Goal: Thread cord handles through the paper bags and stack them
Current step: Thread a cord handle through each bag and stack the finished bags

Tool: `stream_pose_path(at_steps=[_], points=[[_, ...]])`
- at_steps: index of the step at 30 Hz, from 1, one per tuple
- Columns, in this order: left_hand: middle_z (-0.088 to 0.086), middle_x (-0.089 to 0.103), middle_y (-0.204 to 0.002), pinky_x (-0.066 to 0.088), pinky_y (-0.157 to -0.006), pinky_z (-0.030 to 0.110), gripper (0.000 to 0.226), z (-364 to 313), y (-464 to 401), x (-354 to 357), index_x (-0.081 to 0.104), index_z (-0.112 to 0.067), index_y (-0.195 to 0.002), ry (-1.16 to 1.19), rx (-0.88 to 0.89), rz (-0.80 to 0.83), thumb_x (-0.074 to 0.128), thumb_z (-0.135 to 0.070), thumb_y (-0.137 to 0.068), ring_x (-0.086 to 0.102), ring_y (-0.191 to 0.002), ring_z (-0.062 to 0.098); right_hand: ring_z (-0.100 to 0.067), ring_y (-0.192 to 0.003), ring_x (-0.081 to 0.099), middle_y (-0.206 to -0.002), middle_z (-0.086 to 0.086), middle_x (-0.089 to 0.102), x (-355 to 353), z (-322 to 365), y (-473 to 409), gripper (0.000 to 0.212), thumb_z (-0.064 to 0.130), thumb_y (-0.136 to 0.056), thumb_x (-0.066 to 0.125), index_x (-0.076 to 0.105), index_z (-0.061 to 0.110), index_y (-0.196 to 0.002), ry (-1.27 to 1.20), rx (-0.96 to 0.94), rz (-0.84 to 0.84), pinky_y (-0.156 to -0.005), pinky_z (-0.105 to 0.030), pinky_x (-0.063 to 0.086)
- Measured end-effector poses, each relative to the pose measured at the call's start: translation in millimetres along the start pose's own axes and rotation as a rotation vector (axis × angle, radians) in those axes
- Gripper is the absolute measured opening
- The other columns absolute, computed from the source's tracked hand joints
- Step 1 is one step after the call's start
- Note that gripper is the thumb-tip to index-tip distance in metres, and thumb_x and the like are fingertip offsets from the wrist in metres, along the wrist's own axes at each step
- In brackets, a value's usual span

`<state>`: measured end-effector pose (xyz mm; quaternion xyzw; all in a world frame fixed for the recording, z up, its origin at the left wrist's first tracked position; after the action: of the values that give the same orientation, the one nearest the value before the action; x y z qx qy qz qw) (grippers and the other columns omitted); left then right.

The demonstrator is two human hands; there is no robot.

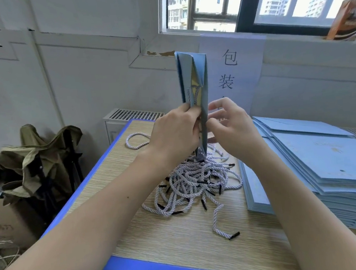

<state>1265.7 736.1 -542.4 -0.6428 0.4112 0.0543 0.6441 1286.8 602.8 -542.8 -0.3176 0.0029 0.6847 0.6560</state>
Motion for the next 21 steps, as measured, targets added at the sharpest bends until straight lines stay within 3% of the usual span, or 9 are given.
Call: stream_pose_path(at_steps=[3,5,9,11,13,15,17,19,21], points=[[0.008,0.06,-0.094,0.044,-0.061,0.038,0.018,3.0,-0.3,7.1,0.058,-0.011,-0.11,0.105,0.017,0.031,0.049,-0.011,-0.095,0.06,-0.08,0.036,-0.027,-0.083,0.074,-0.091,-0.015,0.07,0.4,0.1,0.5,0.012,0.007,-0.096,0.052,0.062,0.008,-0.103,-0.075,0.026,0.002,-0.064,-0.039,0.063],[0.009,0.058,-0.091,0.049,-0.063,0.045,0.024,3.2,0.5,10.7,0.053,-0.013,-0.117,0.163,0.023,0.042,0.047,-0.005,-0.094,0.058,-0.076,0.037,-0.024,-0.075,0.075,-0.089,-0.014,0.069,0.1,1.8,2.3,0.008,0.009,-0.099,0.054,0.062,0.006,-0.097,-0.04,-0.02,-0.03,-0.061,-0.037,0.062],[0.003,0.052,-0.079,0.041,-0.053,0.039,0.018,-4.0,2.3,10.9,0.032,-0.022,-0.104,0.253,0.027,0.01,0.043,-0.008,-0.099,0.045,-0.06,0.031,-0.019,-0.066,0.074,-0.086,-0.013,0.071,-0.1,2.0,4.4,0.01,0.007,-0.098,0.051,0.061,0.008,-0.095,0.008,-0.042,-0.047,-0.064,-0.036,0.063],[0.002,0.05,-0.073,0.037,-0.051,0.039,0.015,-5.4,3.0,10.2,0.03,-0.017,-0.104,0.3,-0.007,-0.017,0.044,-0.012,-0.101,0.042,-0.056,0.031,-0.017,-0.064,0.074,-0.085,-0.013,0.072,-0.3,2.3,4.9,0.01,0.007,-0.097,0.05,0.06,0.005,-0.098,0.024,-0.025,-0.045,-0.066,-0.036,0.063],[0.002,0.05,-0.066,0.04,-0.049,0.045,0.018,-2.8,4.2,11.7,0.031,-0.01,-0.102,0.363,-0.079,-0.05,0.048,-0.01,-0.101,0.046,-0.053,0.034,-0.016,-0.063,0.074,-0.085,-0.013,0.073,-0.4,2.3,5.9,0.009,0.008,-0.097,0.051,0.059,0.005,-0.098,0.016,-0.001,-0.047,-0.066,-0.035,0.063],[0.003,0.058,-0.064,0.046,-0.05,0.047,0.025,-0.3,5.0,13.1,0.028,-0.014,-0.101,0.434,-0.13,-0.065,0.053,-0.011,-0.1,0.056,-0.053,0.029,-0.015,-0.063,0.074,-0.086,-0.012,0.074,0.1,2.4,6.6,0.007,0.008,-0.098,0.052,0.059,0.006,-0.098,0.006,0.009,-0.041,-0.066,-0.033,0.063],[0.003,0.065,-0.068,0.05,-0.053,0.04,0.024,3.2,4.4,15.2,0.033,-0.015,-0.105,0.475,-0.17,-0.056,0.056,-0.015,-0.099,0.063,-0.056,0.02,-0.015,-0.062,0.074,-0.084,-0.011,0.074,0.7,2.4,7.0,0.006,0.008,-0.098,0.052,0.058,0.007,-0.097,0.014,0.003,-0.038,-0.067,-0.035,0.063],[-0.001,0.069,-0.073,0.046,-0.054,0.024,0.017,6.8,3.7,17.5,0.046,-0.013,-0.109,0.479,-0.195,-0.048,0.058,-0.022,-0.1,0.063,-0.058,0.008,-0.016,-0.062,0.074,-0.081,-0.01,0.074,0.4,1.5,6.4,0.005,0.008,-0.098,0.053,0.057,0.007,-0.095,0.023,-0.002,-0.045,-0.069,-0.039,0.063],[-0.004,0.07,-0.077,0.043,-0.055,0.018,0.017,8.2,3.9,19.1,0.056,-0.013,-0.108,0.472,-0.203,-0.049,0.056,-0.028,-0.101,0.061,-0.06,0.004,-0.017,-0.062,0.074,-0.08,-0.01,0.074,0.0,1.0,5.5,0.004,0.008,-0.097,0.054,0.056,0.006,-0.095,0.036,-0.007,-0.053,-0.07,-0.042,0.063]])
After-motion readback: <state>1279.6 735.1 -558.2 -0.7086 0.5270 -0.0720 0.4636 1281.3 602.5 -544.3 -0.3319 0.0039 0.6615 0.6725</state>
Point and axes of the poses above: each hand's wrist, its own y-axis away from the middle knuckle, its own x-axis out of the palm, z = x × y, the point moved 4 cm from there along -y, towards the middle knuckle
